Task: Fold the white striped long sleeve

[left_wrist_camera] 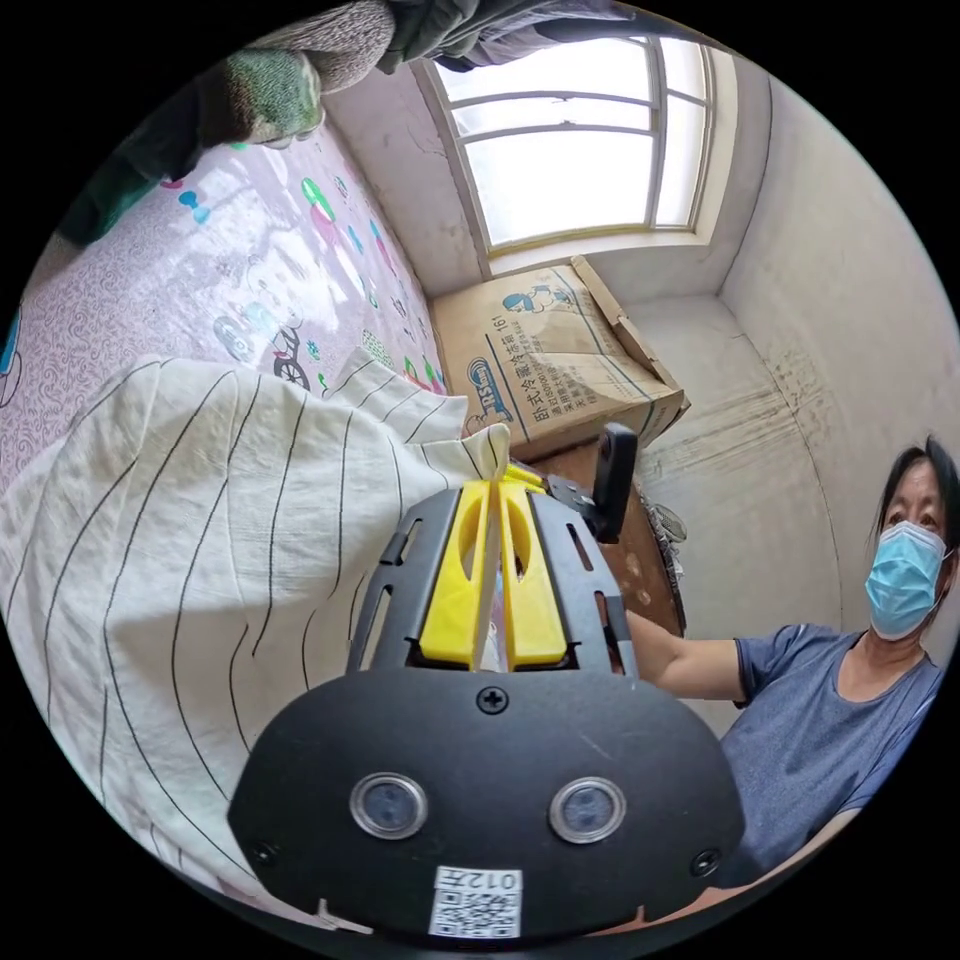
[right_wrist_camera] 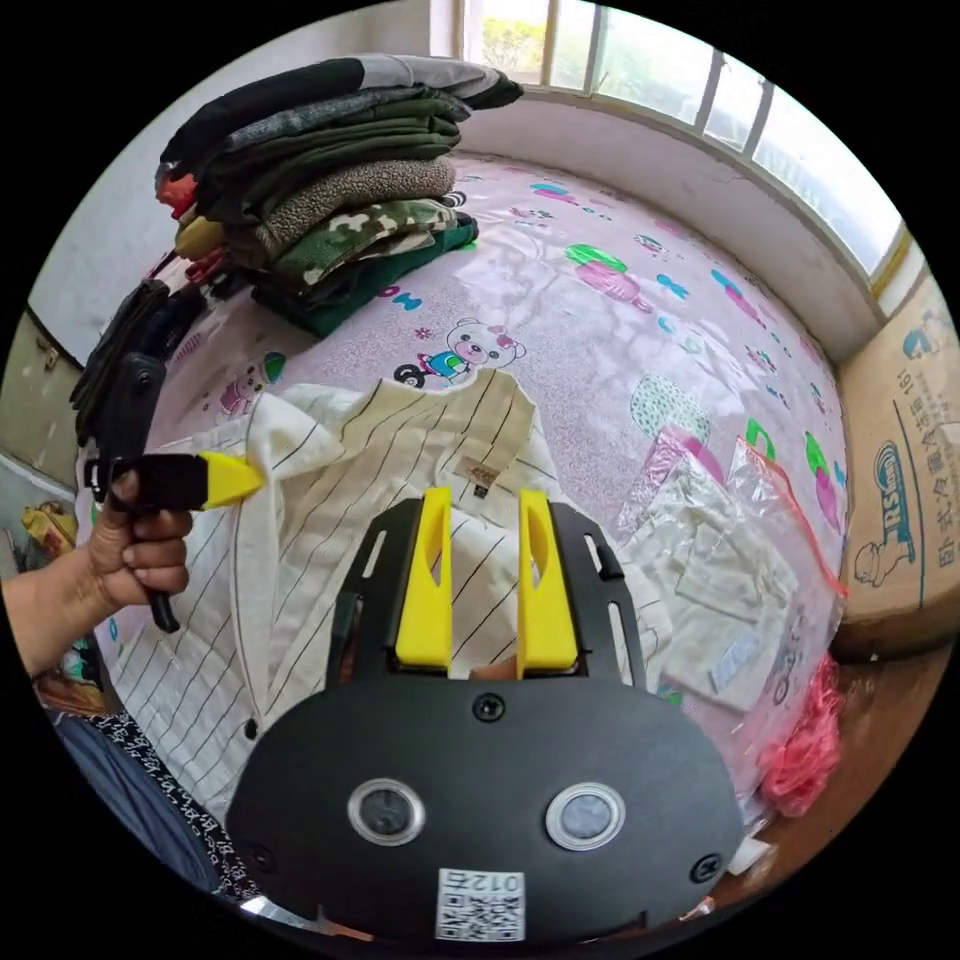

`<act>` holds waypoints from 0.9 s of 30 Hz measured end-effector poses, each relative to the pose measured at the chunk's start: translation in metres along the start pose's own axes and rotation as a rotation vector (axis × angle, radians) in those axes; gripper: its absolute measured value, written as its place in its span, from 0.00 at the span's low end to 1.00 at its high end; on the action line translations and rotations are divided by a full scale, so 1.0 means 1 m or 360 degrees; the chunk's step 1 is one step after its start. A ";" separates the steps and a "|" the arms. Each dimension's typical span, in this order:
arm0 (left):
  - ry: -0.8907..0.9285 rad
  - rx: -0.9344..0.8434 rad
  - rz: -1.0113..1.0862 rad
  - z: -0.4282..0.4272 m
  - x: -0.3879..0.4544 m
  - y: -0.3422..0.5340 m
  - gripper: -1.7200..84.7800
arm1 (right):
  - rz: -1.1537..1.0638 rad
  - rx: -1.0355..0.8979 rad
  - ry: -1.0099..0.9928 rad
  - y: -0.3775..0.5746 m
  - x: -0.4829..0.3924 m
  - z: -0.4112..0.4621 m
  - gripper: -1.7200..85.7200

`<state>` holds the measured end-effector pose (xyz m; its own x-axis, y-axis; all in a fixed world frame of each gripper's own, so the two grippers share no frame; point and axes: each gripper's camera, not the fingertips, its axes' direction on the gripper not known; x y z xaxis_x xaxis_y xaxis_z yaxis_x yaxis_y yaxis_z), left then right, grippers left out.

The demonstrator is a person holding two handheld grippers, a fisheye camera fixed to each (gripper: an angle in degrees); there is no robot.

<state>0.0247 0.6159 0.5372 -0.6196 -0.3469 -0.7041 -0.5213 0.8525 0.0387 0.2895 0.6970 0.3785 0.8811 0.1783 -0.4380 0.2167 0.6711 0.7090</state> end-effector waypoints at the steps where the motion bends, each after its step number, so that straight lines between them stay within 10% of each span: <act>1: 0.0004 0.0007 0.0003 -0.002 -0.002 0.001 0.02 | -0.0042 -0.0061 0.0090 -0.014 -0.003 0.010 0.13; 9: -0.0024 -0.0031 0.0032 -0.005 -0.013 -0.002 0.02 | 0.0030 -0.0382 0.0198 -0.058 0.040 0.043 0.05; 17: 0.0032 -0.0014 0.0033 -0.005 -0.036 0.004 0.02 | 0.1484 0.0447 -0.1520 0.032 0.240 -0.020 0.06; 27: -0.0005 -0.0003 0.0009 0.041 -0.063 0.024 0.03 | 0.0723 0.0212 -0.0706 0.030 0.198 -0.100 0.11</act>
<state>0.0753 0.6738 0.5532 -0.6209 -0.3408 -0.7059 -0.5190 0.8537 0.0443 0.4285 0.8240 0.2580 0.9811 0.0900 0.1712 -0.1932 0.4985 0.8451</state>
